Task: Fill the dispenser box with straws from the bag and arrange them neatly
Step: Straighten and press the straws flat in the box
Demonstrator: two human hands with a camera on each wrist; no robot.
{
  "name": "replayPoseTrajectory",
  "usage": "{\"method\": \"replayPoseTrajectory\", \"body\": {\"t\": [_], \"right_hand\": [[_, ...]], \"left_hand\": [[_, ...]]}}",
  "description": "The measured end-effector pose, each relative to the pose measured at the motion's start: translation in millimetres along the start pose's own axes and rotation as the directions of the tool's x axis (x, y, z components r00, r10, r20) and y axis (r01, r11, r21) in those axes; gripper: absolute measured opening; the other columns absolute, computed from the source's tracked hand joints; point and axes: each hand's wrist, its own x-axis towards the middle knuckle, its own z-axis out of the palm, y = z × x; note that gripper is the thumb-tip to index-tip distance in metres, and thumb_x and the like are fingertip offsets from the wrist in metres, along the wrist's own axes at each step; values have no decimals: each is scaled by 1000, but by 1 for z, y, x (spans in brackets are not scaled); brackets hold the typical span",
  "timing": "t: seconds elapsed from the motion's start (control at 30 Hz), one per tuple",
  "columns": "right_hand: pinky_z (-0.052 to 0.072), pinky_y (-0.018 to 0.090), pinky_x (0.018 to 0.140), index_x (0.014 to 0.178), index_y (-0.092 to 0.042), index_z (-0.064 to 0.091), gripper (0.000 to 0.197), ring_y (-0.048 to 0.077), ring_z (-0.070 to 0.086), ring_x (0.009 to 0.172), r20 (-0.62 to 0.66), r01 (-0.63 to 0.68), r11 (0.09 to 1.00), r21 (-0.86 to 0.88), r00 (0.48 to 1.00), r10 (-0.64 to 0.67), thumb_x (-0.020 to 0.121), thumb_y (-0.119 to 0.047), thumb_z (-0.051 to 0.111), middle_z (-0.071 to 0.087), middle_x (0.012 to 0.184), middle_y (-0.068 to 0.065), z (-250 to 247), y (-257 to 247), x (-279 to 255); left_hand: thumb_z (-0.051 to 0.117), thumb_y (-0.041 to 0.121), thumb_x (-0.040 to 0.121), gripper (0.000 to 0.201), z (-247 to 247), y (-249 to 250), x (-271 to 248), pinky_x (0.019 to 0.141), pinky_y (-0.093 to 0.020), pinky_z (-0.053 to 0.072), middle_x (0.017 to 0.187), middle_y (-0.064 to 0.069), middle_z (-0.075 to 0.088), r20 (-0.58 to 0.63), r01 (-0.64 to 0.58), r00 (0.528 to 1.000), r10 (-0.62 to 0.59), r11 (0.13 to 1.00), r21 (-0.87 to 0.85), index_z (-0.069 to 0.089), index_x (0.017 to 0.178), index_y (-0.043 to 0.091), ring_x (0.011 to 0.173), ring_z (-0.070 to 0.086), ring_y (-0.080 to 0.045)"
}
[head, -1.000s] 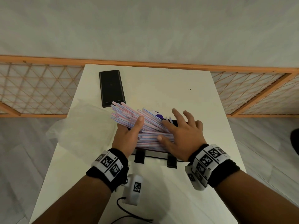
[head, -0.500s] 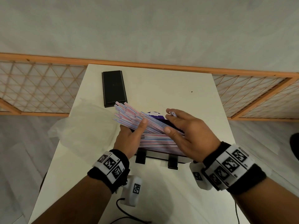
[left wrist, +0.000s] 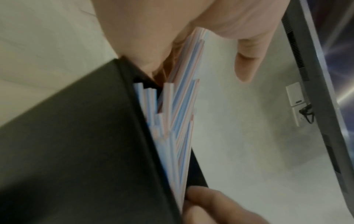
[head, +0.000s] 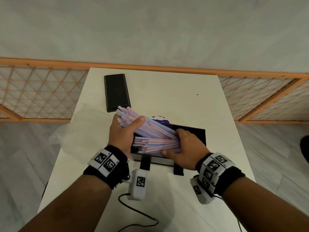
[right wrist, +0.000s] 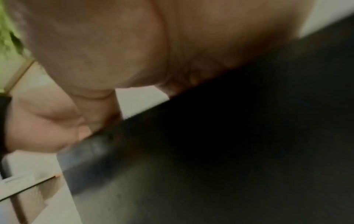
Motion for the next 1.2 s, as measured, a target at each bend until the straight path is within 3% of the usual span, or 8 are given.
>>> {"method": "replayPoseTrajectory", "body": {"t": [0.17, 0.4, 0.53, 0.67, 0.8, 0.9, 1.1, 1.2], "right_hand": [[42, 40, 104, 145, -25, 32, 89, 26, 46, 119, 47, 8, 1000, 18, 999, -8, 75, -72, 58, 46, 128, 2, 12, -4, 16], [41, 43, 101, 131, -27, 43, 70, 28, 47, 110, 25, -1, 1000, 3, 1000, 1, 77, -70, 57, 47, 119, 3, 18, -7, 19], [39, 47, 99, 128, -22, 46, 50, 29, 51, 104, -72, 91, 995, 48, 994, -87, 90, -53, 54, 55, 120, 3, 16, -13, 19], [44, 49, 88, 126, -20, 48, 43, 30, 48, 93, -225, 231, 968, 98, 953, -204, 86, -33, 52, 55, 109, 5, 13, -21, 16], [41, 40, 98, 128, -19, 49, 58, 24, 46, 109, -172, 194, 972, 132, 970, -171, 82, -54, 61, 52, 121, 1, 13, -22, 10], [41, 34, 98, 122, -20, 50, 61, 20, 45, 109, -194, 121, 984, 130, 976, -94, 76, -53, 73, 52, 117, -2, 11, -8, 1], [40, 36, 105, 137, -17, 41, 77, 24, 46, 122, -119, -38, 994, 101, 992, 50, 78, -59, 68, 49, 132, 3, 6, 1, 3], [41, 42, 106, 143, -21, 35, 93, 26, 47, 122, -43, -20, 998, 67, 999, 23, 71, -77, 52, 49, 132, 2, 11, -7, 9]], "left_hand": [[80, -2, 78, 38, 16, 7, -2, 78, -37, 60, 102, -6, 73, 15, -109, 994, 108, 993, 52, 65, 110, 13, 90, 73, -21], [73, 0, 86, 12, 27, 5, -8, 85, -53, 57, 93, -21, 67, 42, -30, 999, 33, 996, -79, 68, 95, 5, 85, 67, -35], [68, -1, 87, 16, 28, 16, -8, 81, -46, 58, 82, -19, 70, 48, -44, 998, 51, 989, -143, 67, 76, 11, 79, 68, -29], [70, 9, 87, 6, 23, 22, -4, 68, -34, 57, 81, -12, 69, -25, -45, 999, 40, 970, -238, 65, 86, 7, 71, 68, -20], [78, 32, 86, 41, 10, 16, 4, 67, -31, 56, 94, -2, 65, -261, -82, 964, 48, 990, -119, 58, 114, 8, 78, 67, -15], [75, 47, 83, 61, 2, 14, 8, 63, -32, 58, 99, -7, 65, -270, -14, 962, -41, 980, -197, 56, 122, 5, 90, 71, -27], [73, 34, 90, 35, 8, 12, 2, 59, -32, 59, 90, -2, 68, -216, 35, 974, -67, 988, -148, 60, 115, 13, 73, 73, -15], [81, 22, 83, 30, 17, 9, -1, 76, -50, 63, 98, -7, 74, -205, 13, 979, -15, 1000, -10, 63, 106, 17, 84, 76, -24]]}}
